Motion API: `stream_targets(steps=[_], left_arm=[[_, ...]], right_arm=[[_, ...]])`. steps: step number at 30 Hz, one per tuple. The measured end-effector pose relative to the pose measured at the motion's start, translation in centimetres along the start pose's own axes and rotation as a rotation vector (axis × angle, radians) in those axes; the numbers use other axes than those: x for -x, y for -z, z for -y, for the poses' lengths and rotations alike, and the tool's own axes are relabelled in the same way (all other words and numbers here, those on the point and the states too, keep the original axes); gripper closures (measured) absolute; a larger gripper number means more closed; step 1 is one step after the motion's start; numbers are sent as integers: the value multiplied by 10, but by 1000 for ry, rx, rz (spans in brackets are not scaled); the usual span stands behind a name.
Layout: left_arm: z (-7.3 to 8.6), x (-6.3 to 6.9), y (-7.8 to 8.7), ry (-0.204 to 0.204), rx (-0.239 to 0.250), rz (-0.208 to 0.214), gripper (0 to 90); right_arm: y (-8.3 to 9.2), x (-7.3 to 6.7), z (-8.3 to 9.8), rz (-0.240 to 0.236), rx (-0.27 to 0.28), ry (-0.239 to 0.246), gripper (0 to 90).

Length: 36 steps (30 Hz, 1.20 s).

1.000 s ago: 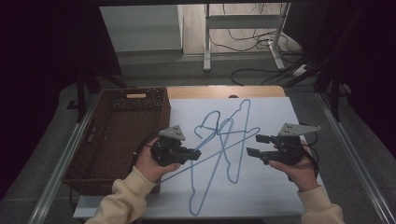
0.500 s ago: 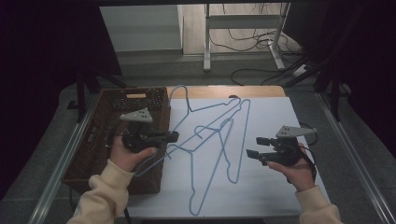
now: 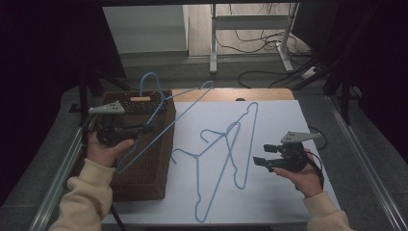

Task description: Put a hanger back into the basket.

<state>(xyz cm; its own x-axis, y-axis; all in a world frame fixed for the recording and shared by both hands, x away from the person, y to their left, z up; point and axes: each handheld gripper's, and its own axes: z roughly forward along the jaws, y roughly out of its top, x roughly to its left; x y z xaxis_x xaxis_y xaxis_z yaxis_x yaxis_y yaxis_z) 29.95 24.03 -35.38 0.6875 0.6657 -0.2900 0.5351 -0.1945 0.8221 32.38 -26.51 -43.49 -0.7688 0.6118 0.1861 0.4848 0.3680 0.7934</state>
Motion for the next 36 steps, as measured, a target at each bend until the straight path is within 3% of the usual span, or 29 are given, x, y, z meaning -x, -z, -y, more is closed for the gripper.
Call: stream_targets(steps=[5, 21, 36], left_arm=[[11, -19, 14, 45, 5, -49, 857], [37, -56, 41, 109, -1, -123, 857], [59, -78, 42, 146, -56, -141, 857]], right_arm=[[-2, 0, 1, 3, -10, 0, 284], [-5, 3, 4, 14, -30, -16, 273], [-6, 3, 5, 15, -37, -16, 267]])
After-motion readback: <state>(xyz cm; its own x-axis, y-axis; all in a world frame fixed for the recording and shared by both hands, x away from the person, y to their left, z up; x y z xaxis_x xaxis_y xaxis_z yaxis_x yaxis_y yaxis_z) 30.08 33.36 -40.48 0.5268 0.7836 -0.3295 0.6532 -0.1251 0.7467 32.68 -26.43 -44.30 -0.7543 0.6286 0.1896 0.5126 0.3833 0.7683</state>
